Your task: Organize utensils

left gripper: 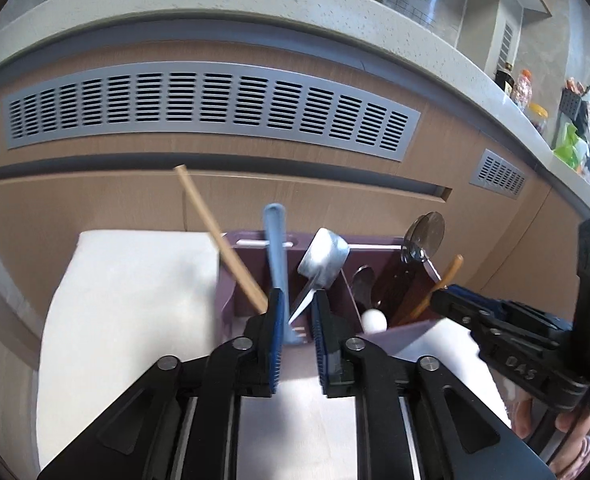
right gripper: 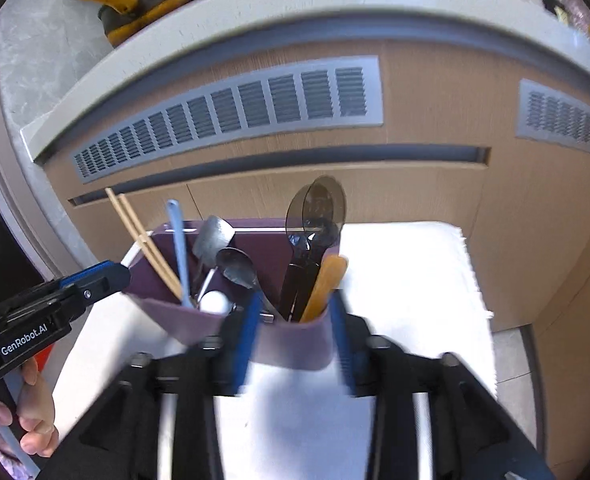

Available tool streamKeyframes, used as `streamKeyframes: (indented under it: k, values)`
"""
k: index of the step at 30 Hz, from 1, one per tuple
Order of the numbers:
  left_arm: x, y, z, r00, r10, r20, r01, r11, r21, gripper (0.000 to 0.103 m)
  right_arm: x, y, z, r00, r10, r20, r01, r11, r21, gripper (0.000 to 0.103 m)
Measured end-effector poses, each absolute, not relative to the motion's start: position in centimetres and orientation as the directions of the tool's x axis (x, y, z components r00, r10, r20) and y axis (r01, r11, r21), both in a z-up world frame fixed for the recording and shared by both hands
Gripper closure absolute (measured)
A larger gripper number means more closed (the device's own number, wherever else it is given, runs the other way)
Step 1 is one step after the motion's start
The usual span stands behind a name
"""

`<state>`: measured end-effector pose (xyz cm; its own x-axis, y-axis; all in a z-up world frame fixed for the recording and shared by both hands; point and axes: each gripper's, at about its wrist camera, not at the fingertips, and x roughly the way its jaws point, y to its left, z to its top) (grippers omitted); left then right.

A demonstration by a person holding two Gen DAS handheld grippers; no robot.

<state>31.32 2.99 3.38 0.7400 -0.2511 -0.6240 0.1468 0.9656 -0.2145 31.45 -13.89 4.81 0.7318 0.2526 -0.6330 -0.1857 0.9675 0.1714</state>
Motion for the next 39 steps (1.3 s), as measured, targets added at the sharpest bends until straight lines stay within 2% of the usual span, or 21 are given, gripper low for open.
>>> streamKeyframes:
  k: [3,5,6,7,9,12,17,19,23,27,39]
  values:
    - [28.7,3.4,4.1,0.760,-0.226,-0.609,0.120,0.970,-0.209,0.060,28.1,-14.1,6.3,0.760,0.245,-0.602,-0.184,0.969,0.162,0.041]
    - [25.9,3.6,4.7,0.781,-0.201,-0.592,0.105,0.976,-0.192,0.058,25.5,-14.2,7.1,0.774,0.236,-0.587,-0.178,0.972,0.155,0.026]
    - [24.6,3.6,5.0,0.791,-0.188,-0.582,0.098,0.978,-0.184,0.053,23.7,-14.3,7.4,0.782,0.228,-0.581,-0.169,0.973,0.154,0.016]
    - [22.9,3.7,5.3,0.804,-0.178,-0.568,0.095,0.980,-0.173,0.050,22.6,-14.3,7.7,0.762,0.233,-0.604,-0.175,0.972,0.154,0.011]
    - [19.7,3.6,5.7,0.833,-0.146,-0.533,0.079,0.986,-0.146,0.032,20.0,-14.3,7.9,0.769,0.230,-0.597,-0.172,0.973,0.153,0.009]
    - [15.1,3.2,5.8,0.871,-0.096,-0.482,0.055,0.994,-0.098,0.016,16.4,-14.2,7.8,0.781,0.194,-0.593,-0.151,0.981,0.123,0.006]
    - [8.9,2.4,4.8,0.893,-0.008,-0.451,0.008,1.000,-0.003,0.003,11.3,-13.7,6.7,0.815,0.100,-0.571,-0.101,0.994,0.030,0.002]
    - [6.9,2.3,4.5,0.907,0.006,-0.420,-0.005,1.000,0.003,0.000,9.7,-13.7,6.4,0.833,0.056,-0.550,-0.067,0.998,0.000,0.002]
    - [4.4,1.5,4.6,0.930,0.053,-0.364,-0.036,0.998,0.053,0.000,8.0,-14.0,6.6,0.842,0.062,-0.536,-0.068,0.998,0.008,0.000]
    - [4.2,1.2,4.6,0.921,0.029,-0.389,-0.013,0.999,0.046,0.000,7.1,-14.2,7.3,0.862,0.034,-0.506,-0.048,0.999,-0.015,0.000]
    - [4.5,1.7,3.8,0.890,0.026,-0.455,-0.022,1.000,0.013,0.000,7.1,-14.1,6.8,0.847,0.054,-0.528,-0.069,0.998,-0.009,0.000]
